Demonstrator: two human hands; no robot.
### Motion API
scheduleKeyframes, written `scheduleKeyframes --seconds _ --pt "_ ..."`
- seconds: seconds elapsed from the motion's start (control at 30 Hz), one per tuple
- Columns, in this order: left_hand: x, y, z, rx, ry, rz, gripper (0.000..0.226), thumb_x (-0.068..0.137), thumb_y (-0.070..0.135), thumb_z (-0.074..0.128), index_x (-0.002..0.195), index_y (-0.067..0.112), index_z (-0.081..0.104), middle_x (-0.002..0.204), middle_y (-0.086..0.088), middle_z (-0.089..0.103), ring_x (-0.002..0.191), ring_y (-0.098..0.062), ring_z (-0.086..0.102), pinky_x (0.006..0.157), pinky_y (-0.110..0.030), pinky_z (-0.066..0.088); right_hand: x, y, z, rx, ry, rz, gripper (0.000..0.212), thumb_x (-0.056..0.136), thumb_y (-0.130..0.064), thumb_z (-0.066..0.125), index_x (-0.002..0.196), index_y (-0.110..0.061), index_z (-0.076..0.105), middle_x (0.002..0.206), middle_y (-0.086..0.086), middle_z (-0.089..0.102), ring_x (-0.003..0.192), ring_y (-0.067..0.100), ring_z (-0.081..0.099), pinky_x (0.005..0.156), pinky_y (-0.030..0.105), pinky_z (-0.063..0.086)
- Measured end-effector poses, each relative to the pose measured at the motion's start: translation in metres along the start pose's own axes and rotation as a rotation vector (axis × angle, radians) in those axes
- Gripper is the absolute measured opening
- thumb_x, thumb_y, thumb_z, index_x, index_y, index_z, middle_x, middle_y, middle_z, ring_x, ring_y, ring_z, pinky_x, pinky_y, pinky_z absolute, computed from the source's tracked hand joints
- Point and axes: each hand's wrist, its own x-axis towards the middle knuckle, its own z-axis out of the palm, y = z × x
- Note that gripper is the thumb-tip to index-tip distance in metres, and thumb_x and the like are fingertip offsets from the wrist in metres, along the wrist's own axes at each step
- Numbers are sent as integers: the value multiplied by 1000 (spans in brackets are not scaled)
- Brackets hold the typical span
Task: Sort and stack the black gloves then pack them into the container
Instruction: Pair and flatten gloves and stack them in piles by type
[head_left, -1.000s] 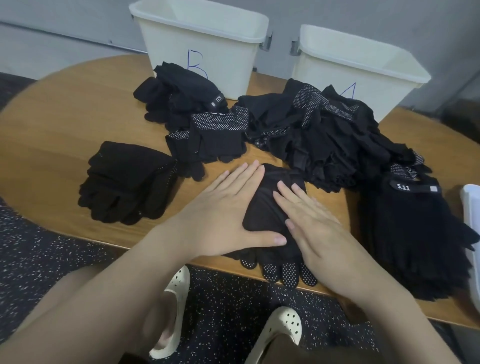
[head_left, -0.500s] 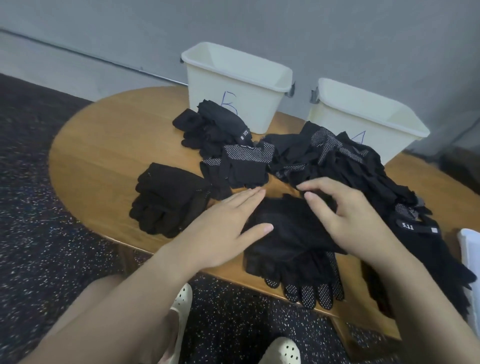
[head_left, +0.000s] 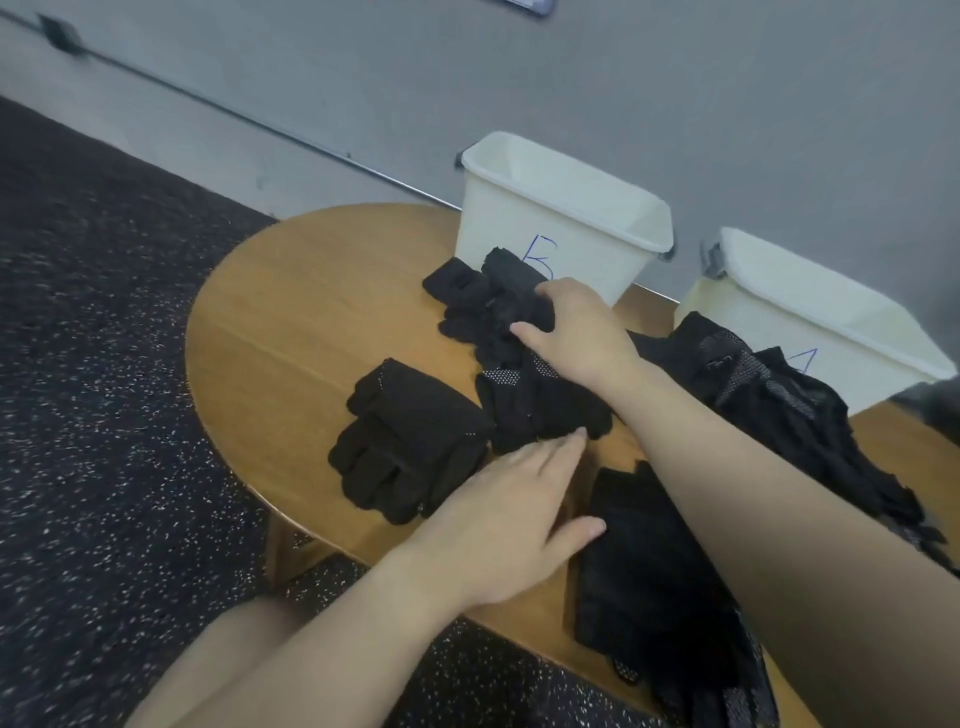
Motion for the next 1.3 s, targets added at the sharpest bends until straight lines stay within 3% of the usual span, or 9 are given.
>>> scheduleKeyframes --seconds 0.23,0.4,0.57,0.67,0.83,0.93,1.03,1.17,1.3 --pt "5 -4 -8 -90 -25 -39 80 105 59 39 165 21 1 171 6 12 156 -10 11 127 -32 18 28 -4 11 21 75 52 45 100 -45 60 130 -11 65 128 6 67 119 27 61 96 37 48" --pt "8 -5 -9 -90 -46 -46 80 105 58 40 165 20 4 171 6 14 155 -10 13 125 -31 18 36 -4 4 -6 129 83 26 103 -31 57 98 -11 74 99 8 71 96 32 62 73 32 40" --pt "8 -3 -10 -126 -58 -67 80 104 60 39 165 21 4 170 6 15 155 -9 12 124 -28 16 33 5 -20 71 179 119 37 104 -28 53 72 -15 63 72 4 61 75 27 55 66 36 43" --pt "6 -2 -7 -151 -55 -84 79 103 61 39 165 23 6 170 9 15 155 -7 11 123 -26 14 27 9 -43 200 255 134 45 105 -22 52 60 -19 48 58 -3 48 59 15 44 60 34 32" --pt "4 1 -5 -252 -11 -117 75 103 60 39 164 27 11 168 14 19 153 -2 14 124 -25 16 11 13 -85 457 353 194 42 103 -24 53 66 -5 52 62 1 44 64 13 42 67 30 46" --pt "6 5 -3 -425 105 -143 66 103 55 44 161 29 26 161 16 35 146 2 31 123 -26 27 -14 15 -106 641 328 224 38 105 -26 52 93 7 67 88 26 64 77 21 58 77 38 61" --pt "13 12 -3 -714 234 -214 48 104 48 50 148 30 47 144 14 57 128 10 50 116 -24 38 -52 14 -116 768 310 220 33 107 -23 52 95 1 72 99 19 75 84 25 69 75 37 62" --pt "21 26 -6 -1240 300 -301 32 101 47 54 121 24 63 126 0 71 119 -7 67 113 -38 47 -113 13 -122 1000 321 201 32 107 -19 54 83 -10 74 89 13 72 80 23 67 66 31 56" --pt "23 37 -5 -1466 165 -255 52 94 48 59 128 8 63 129 -12 70 122 -22 67 111 -41 49 -166 29 -108 1167 332 208 30 105 -27 56 98 -6 77 113 24 72 100 35 62 96 53 55"
